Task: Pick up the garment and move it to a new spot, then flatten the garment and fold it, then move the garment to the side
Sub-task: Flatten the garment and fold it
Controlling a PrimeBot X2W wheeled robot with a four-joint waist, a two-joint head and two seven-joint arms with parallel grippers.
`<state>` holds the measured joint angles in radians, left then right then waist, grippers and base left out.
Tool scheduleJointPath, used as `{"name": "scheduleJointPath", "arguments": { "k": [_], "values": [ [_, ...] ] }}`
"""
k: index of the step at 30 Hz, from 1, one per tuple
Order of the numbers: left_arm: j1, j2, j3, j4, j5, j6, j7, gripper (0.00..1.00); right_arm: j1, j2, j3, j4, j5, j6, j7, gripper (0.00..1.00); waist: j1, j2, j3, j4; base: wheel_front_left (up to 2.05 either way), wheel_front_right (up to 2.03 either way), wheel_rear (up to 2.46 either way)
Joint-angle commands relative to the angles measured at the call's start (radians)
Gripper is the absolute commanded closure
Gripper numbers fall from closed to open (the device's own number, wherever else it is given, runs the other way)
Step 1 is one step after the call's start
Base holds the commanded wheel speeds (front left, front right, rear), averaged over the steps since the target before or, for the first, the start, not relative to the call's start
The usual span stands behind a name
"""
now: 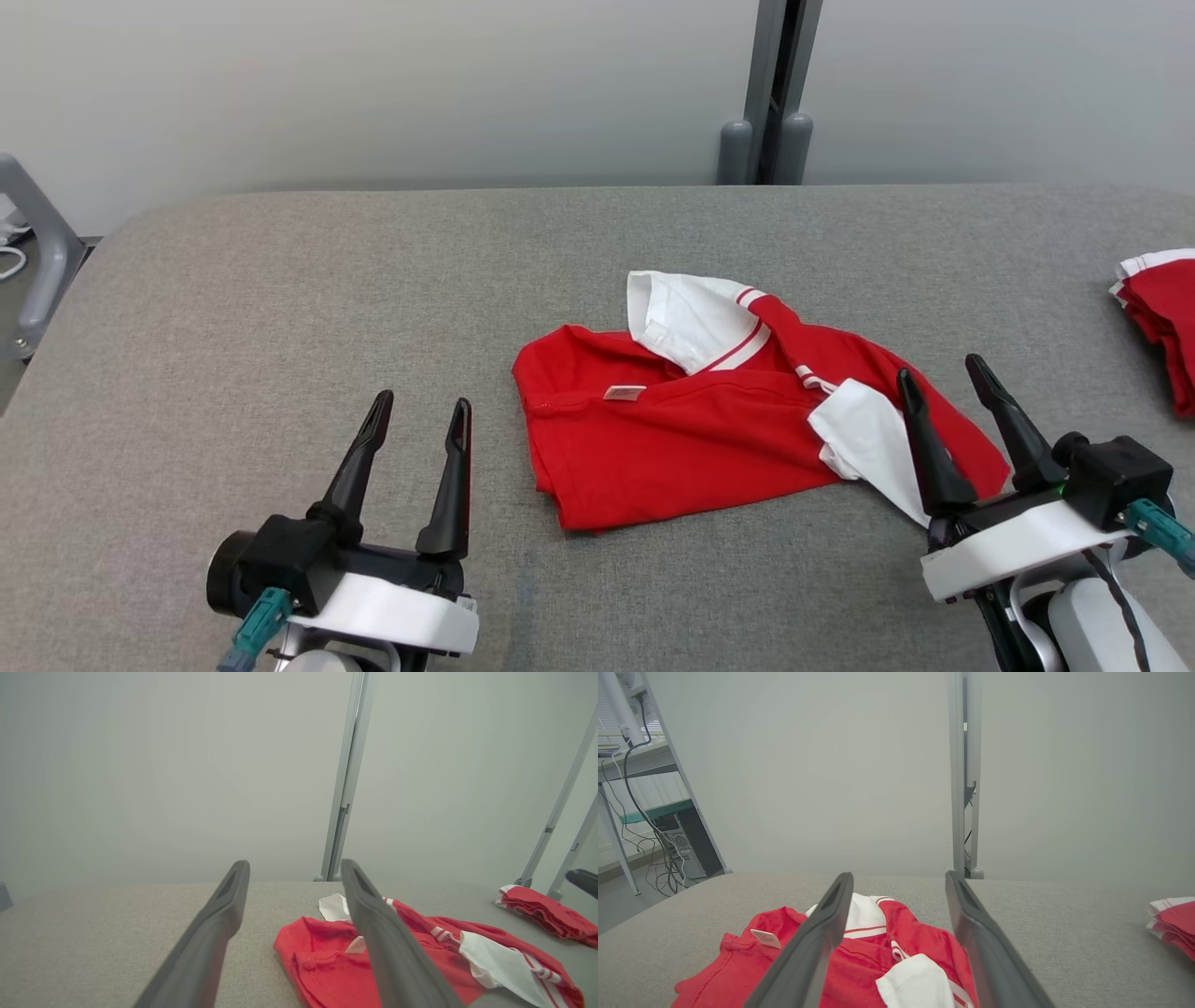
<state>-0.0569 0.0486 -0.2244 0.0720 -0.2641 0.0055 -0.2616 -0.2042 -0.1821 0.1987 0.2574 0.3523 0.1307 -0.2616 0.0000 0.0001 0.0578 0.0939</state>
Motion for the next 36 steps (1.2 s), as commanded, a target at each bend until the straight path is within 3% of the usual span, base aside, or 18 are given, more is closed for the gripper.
{"name": "scheduleJointPath", "arguments": {
  "k": [1,11,15,23,30,36],
  "values": [
    [0.007,0.004,0.0,-0.006,0.004,0.002,-0.002,0.0,0.011,0.005,-0.003,-0.001,-0.013,0.0,-0.005,0.0,0.0,-0.0001,0.0,0.009,0.0,0.0,0.0],
    [0.005,0.004,-0.012,-0.006,-0.006,0.005,-0.002,0.0,0.002,0.013,-0.033,0.019,-0.029,0.0,0.008,0.0,0.0,-0.0001,0.015,0.047,0.0,0.0,0.0],
    [-0.018,0.004,-0.029,-0.004,-0.015,0.005,-0.002,0.0,-0.062,0.0,-0.015,0.057,-0.032,0.0,0.079,0.0,0.0,-0.0001,0.046,0.076,0.0,0.0,0.0],
    [-0.045,0.004,-0.07,0.006,-0.047,0.019,-0.002,0.0,-0.278,-0.067,0.048,0.263,0.036,0.0,0.229,0.0,0.0,-0.0001,0.101,0.156,0.0,0.0,0.0],
    [-0.061,0.004,-0.105,0.001,-0.079,0.038,-0.002,0.0,-0.402,-0.131,0.109,0.469,0.04,0.0,0.3,0.0,0.0,-0.0001,0.13,0.238,0.0,0.0,0.0],
    [-0.064,0.004,-0.117,-0.005,-0.091,0.038,-0.002,0.0,-0.463,-0.165,0.179,0.564,0.084,0.0,0.332,0.0,0.0,-0.0001,0.148,0.277,0.0,0.0,0.0]
  ]
}}
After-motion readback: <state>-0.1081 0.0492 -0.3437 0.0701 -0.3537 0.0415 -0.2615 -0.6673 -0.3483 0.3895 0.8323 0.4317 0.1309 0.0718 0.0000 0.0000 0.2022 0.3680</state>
